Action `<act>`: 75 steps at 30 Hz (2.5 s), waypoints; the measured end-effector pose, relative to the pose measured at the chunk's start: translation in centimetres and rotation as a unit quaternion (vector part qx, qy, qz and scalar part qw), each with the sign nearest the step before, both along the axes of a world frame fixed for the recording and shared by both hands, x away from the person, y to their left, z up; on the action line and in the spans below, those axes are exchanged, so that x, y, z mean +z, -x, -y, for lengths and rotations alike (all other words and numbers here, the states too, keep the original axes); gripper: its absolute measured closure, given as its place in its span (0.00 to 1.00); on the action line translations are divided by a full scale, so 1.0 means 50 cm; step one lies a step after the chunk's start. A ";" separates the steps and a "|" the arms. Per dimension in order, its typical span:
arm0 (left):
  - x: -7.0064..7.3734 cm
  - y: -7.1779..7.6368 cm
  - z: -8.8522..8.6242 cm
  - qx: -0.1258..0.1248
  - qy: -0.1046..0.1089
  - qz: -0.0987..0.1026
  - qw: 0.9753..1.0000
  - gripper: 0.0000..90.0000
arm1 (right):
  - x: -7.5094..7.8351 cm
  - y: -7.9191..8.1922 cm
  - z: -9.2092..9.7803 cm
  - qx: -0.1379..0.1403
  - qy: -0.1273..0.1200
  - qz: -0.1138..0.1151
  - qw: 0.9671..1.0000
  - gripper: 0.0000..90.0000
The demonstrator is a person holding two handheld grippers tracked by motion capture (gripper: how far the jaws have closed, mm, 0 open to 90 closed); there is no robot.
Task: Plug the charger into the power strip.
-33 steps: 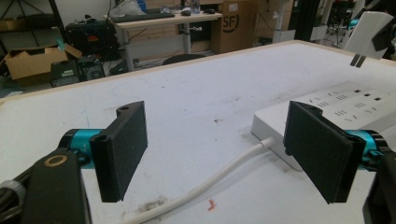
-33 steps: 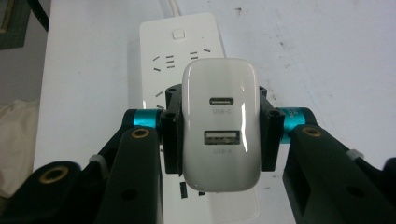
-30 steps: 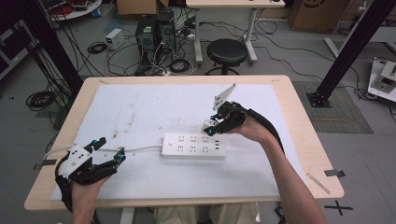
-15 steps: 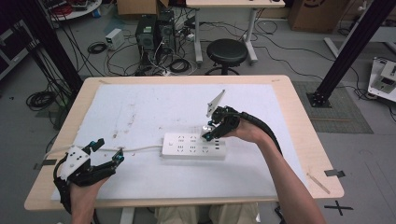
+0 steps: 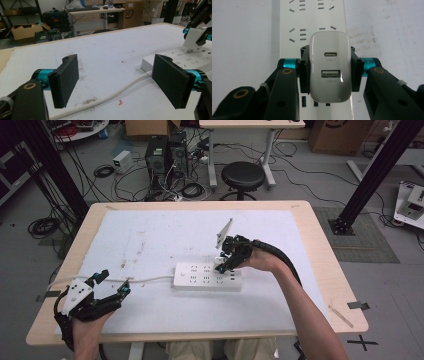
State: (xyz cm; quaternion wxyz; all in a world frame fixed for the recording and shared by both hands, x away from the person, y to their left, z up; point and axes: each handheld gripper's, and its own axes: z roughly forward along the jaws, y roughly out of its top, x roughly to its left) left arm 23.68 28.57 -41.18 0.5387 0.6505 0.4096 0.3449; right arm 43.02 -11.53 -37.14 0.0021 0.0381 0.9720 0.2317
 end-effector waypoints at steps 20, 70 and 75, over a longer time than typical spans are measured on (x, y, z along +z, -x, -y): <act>-0.003 0.006 0.001 0.000 0.002 -0.003 1.000 0.24 | -0.026 -0.003 0.008 0.005 -0.027 0.002 1.000 0.71; 0.000 0.009 0.001 -0.003 -0.003 -0.010 1.000 0.24 | -0.058 0.015 0.034 0.015 -0.106 0.038 0.993 0.71; 0.001 0.013 -0.006 0.001 -0.004 -0.011 1.000 0.24 | -0.064 -0.005 0.040 0.012 -0.126 0.004 0.992 0.71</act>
